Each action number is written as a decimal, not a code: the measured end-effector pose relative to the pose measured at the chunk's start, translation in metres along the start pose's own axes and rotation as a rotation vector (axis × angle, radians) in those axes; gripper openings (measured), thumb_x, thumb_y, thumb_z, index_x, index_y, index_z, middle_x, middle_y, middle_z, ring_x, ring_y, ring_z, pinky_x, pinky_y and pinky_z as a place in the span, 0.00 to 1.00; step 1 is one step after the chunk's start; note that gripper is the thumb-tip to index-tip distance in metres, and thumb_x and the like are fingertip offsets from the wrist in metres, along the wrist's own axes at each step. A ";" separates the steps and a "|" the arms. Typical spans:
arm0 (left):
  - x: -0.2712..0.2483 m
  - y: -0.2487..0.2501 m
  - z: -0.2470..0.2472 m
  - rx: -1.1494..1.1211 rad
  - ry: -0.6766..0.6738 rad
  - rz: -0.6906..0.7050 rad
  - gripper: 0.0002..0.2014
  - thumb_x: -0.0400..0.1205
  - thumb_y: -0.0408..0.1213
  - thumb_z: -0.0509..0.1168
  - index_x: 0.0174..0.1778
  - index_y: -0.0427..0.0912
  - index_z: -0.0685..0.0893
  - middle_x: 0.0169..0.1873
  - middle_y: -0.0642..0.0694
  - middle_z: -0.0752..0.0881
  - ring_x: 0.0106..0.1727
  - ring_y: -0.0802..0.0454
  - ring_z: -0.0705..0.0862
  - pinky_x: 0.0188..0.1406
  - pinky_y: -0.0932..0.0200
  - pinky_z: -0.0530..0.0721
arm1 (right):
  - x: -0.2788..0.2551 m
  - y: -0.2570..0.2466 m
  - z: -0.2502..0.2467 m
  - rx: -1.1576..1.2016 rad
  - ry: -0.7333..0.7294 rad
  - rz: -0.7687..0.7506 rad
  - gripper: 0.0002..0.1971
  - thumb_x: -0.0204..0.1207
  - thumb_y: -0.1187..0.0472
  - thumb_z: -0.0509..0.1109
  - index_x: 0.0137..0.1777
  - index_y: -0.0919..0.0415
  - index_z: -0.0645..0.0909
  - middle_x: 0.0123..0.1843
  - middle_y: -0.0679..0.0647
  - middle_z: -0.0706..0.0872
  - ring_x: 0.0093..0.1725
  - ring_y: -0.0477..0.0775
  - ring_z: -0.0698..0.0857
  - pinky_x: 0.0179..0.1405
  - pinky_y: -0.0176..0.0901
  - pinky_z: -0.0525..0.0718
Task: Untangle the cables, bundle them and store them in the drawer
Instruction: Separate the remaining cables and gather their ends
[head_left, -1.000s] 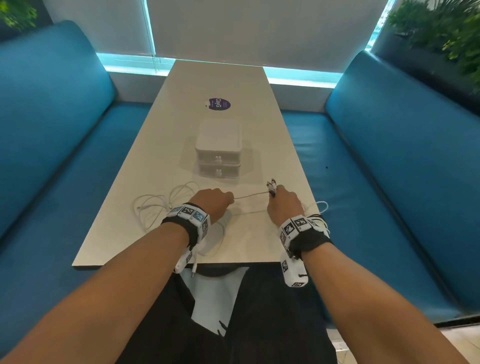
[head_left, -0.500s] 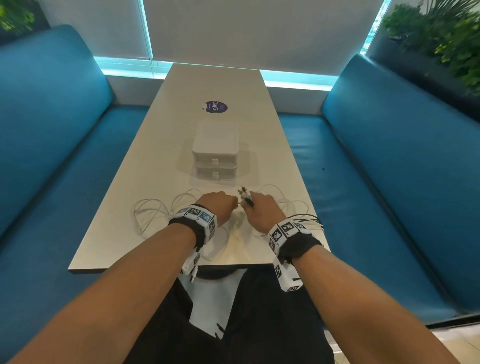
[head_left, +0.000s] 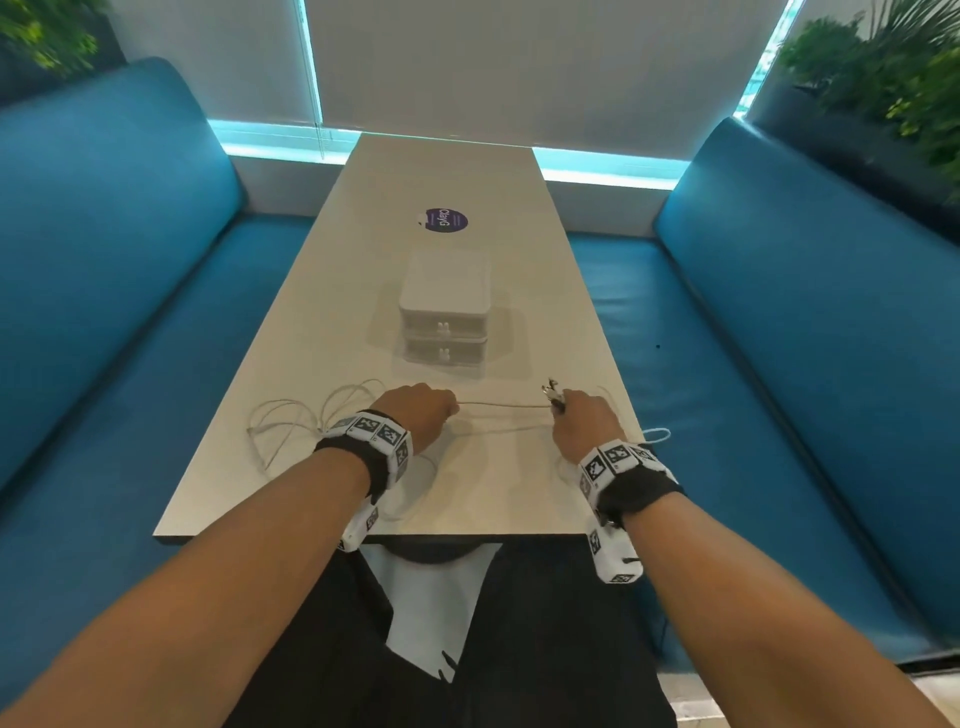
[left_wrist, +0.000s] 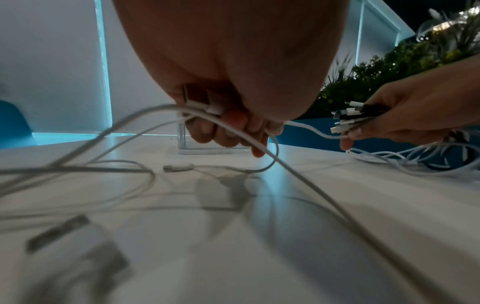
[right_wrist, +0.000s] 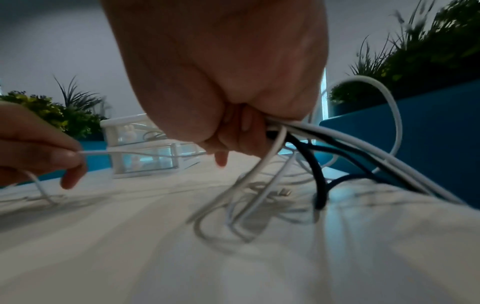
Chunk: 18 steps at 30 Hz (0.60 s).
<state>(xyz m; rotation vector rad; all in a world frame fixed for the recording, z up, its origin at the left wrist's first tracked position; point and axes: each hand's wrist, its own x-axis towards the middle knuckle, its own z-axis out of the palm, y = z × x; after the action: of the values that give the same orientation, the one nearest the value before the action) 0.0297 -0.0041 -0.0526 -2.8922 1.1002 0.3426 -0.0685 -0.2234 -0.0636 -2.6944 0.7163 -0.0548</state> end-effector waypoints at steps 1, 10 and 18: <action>0.001 0.004 0.001 0.009 -0.001 -0.003 0.15 0.88 0.34 0.55 0.69 0.47 0.77 0.53 0.42 0.85 0.49 0.42 0.83 0.44 0.53 0.77 | -0.001 -0.004 0.001 0.013 0.009 -0.021 0.13 0.86 0.55 0.58 0.59 0.61 0.80 0.53 0.62 0.87 0.52 0.64 0.85 0.44 0.47 0.77; 0.010 0.042 0.001 -0.013 0.105 0.099 0.12 0.91 0.42 0.51 0.63 0.46 0.77 0.41 0.43 0.84 0.38 0.42 0.81 0.37 0.51 0.79 | -0.013 -0.031 0.016 0.015 -0.062 -0.309 0.12 0.85 0.52 0.58 0.60 0.55 0.79 0.50 0.61 0.88 0.48 0.65 0.85 0.45 0.53 0.84; 0.007 0.026 0.004 -0.098 0.053 0.159 0.14 0.86 0.28 0.58 0.66 0.43 0.76 0.60 0.42 0.81 0.56 0.40 0.81 0.54 0.51 0.75 | -0.014 0.000 0.020 -0.098 -0.146 -0.204 0.15 0.84 0.48 0.59 0.60 0.56 0.81 0.53 0.61 0.87 0.51 0.64 0.85 0.48 0.51 0.82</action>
<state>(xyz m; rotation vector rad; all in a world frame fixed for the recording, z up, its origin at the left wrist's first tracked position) 0.0170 -0.0281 -0.0571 -2.9202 1.3641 0.3359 -0.0784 -0.2097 -0.0817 -2.8197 0.4090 0.1285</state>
